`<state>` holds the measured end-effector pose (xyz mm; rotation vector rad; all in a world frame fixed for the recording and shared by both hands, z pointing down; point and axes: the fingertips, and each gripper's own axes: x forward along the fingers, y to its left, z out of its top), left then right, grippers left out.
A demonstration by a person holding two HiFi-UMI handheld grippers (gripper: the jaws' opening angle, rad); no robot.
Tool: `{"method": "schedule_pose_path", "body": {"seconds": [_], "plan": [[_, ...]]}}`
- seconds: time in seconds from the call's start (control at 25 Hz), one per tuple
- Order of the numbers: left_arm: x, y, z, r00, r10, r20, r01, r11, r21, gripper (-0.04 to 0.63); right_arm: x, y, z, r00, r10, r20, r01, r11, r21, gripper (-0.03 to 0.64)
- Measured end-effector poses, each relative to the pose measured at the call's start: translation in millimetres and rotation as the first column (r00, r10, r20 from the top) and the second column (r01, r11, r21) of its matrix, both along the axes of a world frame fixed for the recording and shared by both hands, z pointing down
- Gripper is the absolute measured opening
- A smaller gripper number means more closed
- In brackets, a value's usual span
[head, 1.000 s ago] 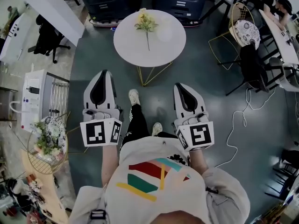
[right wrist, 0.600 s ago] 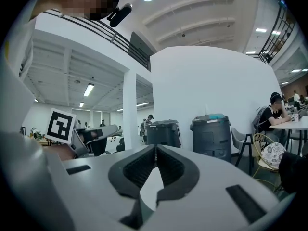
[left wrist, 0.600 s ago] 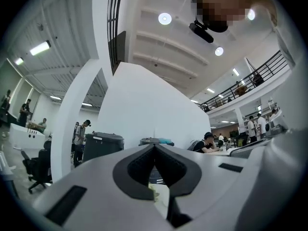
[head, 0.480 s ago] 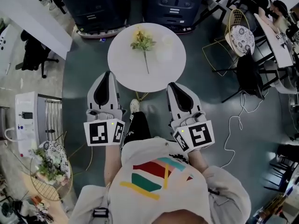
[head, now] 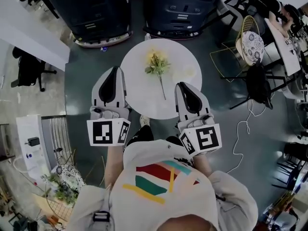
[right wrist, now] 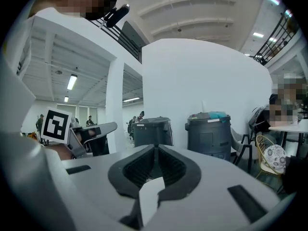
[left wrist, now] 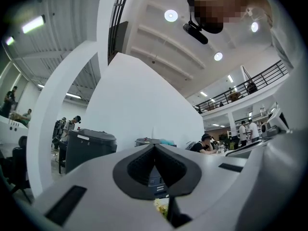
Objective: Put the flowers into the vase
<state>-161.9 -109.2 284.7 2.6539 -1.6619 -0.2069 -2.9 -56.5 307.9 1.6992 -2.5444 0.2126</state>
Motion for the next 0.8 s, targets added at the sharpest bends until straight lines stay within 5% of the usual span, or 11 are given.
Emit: {"method": "schedule_pose_path", "body": {"seconds": [0.28, 0.52, 0.6, 0.72, 0.8], "plan": [[-7.0, -50.6, 4.5, 0.999, 0.030, -0.024, -0.030, 1.000, -0.007, 0.005, 0.7, -36.1, -11.4, 0.997, 0.076, 0.023, -0.076, 0.997, 0.018, 0.020], [5.6, -73.1, 10.1, 0.999, 0.017, -0.037, -0.018, 1.000, -0.021, 0.006, 24.0, -68.9, -28.6, 0.982, 0.077, 0.174, -0.083, 0.996, 0.029, 0.294], [8.3, -76.7, 9.7, 0.999, 0.012, -0.030, -0.013, 1.000, -0.024, 0.006, 26.4, -90.5, -34.2, 0.978, 0.054, 0.202, -0.063, 0.997, 0.038, 0.436], [8.8, -82.2, 12.2, 1.000, 0.001, -0.012, -0.001, 1.000, -0.024, 0.006, 20.8, -133.1, -32.9, 0.981, -0.027, 0.192, 0.030, 0.999, -0.011, 0.482], [8.9, -87.3, 20.7, 1.000, -0.006, -0.005, 0.006, 0.999, -0.035, 0.006, 14.2, -166.1, -14.3, 0.983, -0.074, 0.167, 0.097, 0.986, -0.138, 0.482]]}}
